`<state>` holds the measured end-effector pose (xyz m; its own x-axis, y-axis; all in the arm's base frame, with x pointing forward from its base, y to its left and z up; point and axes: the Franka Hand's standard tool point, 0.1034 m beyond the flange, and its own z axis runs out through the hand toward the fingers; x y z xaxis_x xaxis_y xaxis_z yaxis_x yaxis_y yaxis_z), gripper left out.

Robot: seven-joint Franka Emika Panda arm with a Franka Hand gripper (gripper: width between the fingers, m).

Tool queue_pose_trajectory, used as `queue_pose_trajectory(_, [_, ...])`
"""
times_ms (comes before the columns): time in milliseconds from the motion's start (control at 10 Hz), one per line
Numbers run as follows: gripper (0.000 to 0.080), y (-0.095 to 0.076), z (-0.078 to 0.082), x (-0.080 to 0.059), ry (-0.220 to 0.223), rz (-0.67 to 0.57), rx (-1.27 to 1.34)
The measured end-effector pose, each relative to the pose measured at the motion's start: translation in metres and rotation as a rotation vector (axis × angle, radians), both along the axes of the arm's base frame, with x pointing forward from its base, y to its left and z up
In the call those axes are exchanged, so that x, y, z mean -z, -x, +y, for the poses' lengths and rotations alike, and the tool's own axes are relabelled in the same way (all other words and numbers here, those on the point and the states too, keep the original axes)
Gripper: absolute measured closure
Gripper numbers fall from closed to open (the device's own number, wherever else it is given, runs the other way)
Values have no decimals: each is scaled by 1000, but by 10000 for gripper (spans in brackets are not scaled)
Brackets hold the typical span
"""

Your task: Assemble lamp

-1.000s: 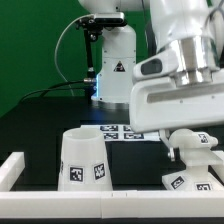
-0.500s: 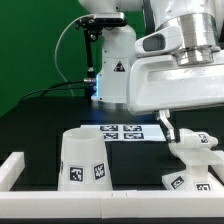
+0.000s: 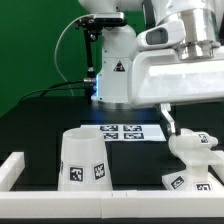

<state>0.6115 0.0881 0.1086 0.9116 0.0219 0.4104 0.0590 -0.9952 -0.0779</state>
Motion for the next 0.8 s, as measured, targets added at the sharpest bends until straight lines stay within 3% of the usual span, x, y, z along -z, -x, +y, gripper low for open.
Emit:
queue_pose_trajectory(100, [101, 5, 0, -8, -35, 47, 60])
queue_pose_trajectory(200, [101, -1, -9, -20, -58, 43, 105])
queue_pose_trajectory(600, [101, -1, -10, -19, -66, 11, 142])
queue_pose_trajectory(700, [101, 0, -11, -18, -99, 25, 213])
queue_pose_trajectory(800, [101, 8, -12, -15, -171, 87, 363])
